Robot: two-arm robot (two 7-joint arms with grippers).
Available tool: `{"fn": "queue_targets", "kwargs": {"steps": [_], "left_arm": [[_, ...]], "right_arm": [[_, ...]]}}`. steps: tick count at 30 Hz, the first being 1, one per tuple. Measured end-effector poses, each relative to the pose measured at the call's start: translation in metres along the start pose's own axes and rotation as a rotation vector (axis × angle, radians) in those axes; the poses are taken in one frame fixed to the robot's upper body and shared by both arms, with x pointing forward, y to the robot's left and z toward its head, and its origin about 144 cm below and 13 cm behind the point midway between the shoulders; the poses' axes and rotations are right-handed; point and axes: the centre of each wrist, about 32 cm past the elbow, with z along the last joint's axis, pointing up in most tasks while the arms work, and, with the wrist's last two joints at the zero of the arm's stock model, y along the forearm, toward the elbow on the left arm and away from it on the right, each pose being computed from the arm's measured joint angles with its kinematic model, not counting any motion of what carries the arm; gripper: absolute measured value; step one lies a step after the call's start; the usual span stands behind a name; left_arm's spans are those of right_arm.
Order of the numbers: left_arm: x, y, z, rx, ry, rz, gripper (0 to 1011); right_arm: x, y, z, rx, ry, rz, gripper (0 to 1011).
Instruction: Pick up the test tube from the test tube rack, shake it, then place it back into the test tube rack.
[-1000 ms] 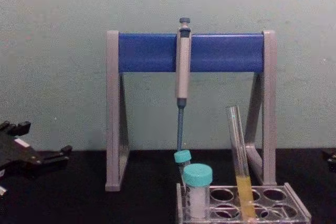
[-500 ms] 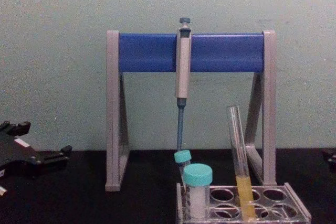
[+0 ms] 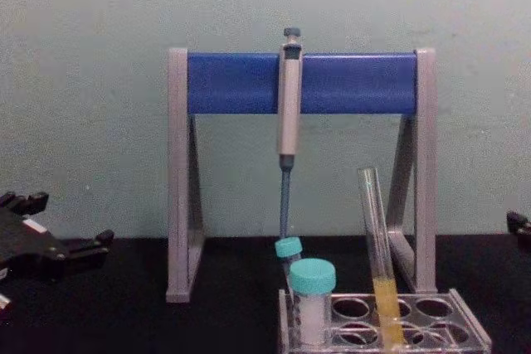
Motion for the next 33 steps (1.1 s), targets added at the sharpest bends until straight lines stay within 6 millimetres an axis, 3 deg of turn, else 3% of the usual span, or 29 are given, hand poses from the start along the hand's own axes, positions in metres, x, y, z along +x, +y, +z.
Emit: {"fn": "queue_targets", "kwargs": {"steps": [14,33], "left_arm": [[0.0,0.0,0.0,0.0,0.0,0.0,1001],[0.0,0.0,0.0,0.0,0.0,0.0,1001]], "right_arm": [[-0.008,0.0,0.017,0.12,0.132,0.188,1000],[-0.028,0.016,0.02,0.122,0.185,0.414,1000]]}}
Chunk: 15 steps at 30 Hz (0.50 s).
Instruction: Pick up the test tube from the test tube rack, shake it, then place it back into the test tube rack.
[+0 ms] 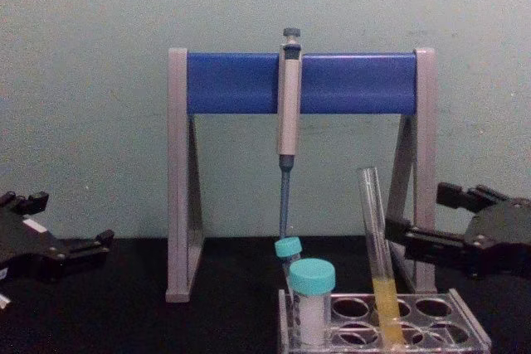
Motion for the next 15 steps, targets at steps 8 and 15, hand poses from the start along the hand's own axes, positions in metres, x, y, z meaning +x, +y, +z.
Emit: {"fn": "queue_targets", "kwargs": {"steps": [8,15], "left_arm": [[0.0,0.0,0.0,0.0,0.0,0.0,1001],[0.0,0.0,0.0,0.0,0.0,0.0,1001]], "right_arm": [[-0.001,0.016,0.001,-0.019,0.039,0.024,1000],[0.002,0.028,0.005,-0.049,0.081,0.023,1000]]}}
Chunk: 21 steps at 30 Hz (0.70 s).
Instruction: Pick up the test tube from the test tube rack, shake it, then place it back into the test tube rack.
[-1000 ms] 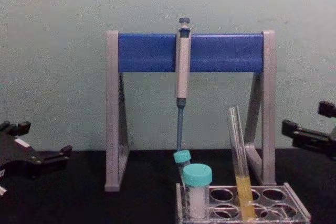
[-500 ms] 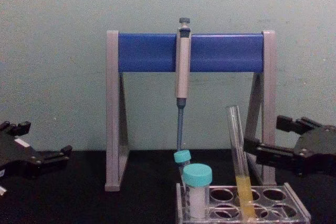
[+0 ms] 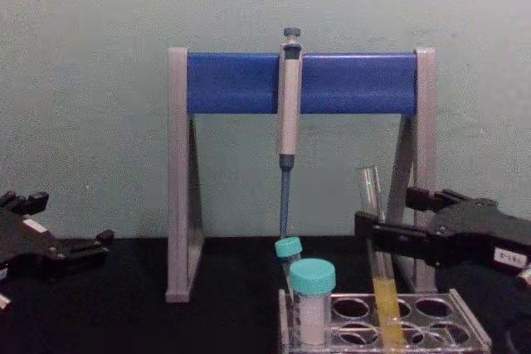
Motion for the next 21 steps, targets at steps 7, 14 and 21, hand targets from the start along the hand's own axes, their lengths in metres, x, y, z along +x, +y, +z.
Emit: {"fn": "queue_targets", "kwargs": {"steps": [7,14,21], "left_arm": [[0.0,0.0,0.0,0.0,0.0,0.0,1001],[0.0,0.0,0.0,0.0,0.0,0.0,1001],[0.0,0.0,0.0,0.0,0.0,0.0,1001]], "right_arm": [[0.004,0.007,0.004,-0.026,0.023,-0.001,1000],[0.008,0.013,0.01,-0.064,0.031,0.001,1000],[0.009,0.017,0.011,-0.087,0.025,0.013,1000]]}}
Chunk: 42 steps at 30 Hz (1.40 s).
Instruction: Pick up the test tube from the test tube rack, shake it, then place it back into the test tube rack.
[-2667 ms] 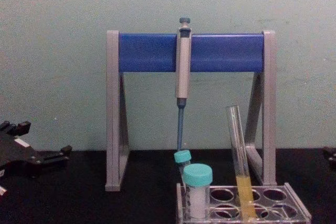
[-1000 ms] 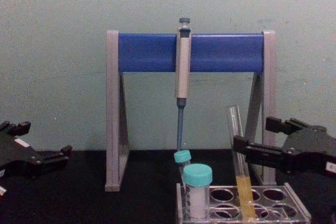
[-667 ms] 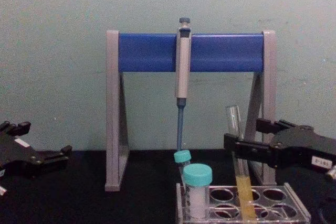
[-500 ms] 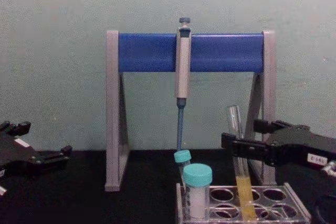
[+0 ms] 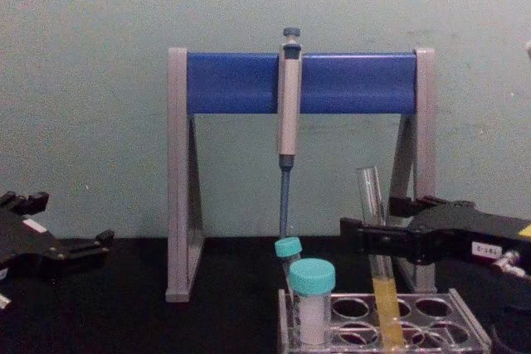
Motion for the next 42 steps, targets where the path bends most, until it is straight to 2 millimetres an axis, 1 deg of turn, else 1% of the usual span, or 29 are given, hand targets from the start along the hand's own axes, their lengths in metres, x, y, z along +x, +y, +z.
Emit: {"fn": "queue_targets", "kwargs": {"steps": [9,30,34,35,37,41,42], "left_arm": [[0.0,0.0,0.0,0.0,0.0,0.0,1001],[0.0,0.0,0.0,0.0,0.0,0.0,1001],[0.0,0.0,0.0,0.0,0.0,0.0,1001],[0.0,0.0,0.0,0.0,0.0,0.0,1001],[0.0,0.0,0.0,0.0,0.0,0.0,1001],[0.0,0.0,0.0,0.0,0.0,0.0,1001],[0.0,0.0,0.0,0.0,0.0,0.0,1001]], "right_arm": [[-0.0003,0.0039,-0.0002,-0.009,-0.006,0.001,1000],[0.0,0.0033,0.0,-0.007,-0.007,0.0,1000],[0.0,0.0032,0.0,-0.007,-0.007,0.001,929],[0.0,0.0032,0.0,-0.007,-0.007,0.0,887],[0.0,0.0032,0.0,-0.006,-0.007,0.001,860],[-0.0001,0.0031,0.0,-0.006,-0.006,0.001,730],[-0.0001,0.0031,0.0,-0.006,-0.006,0.001,730]]}}
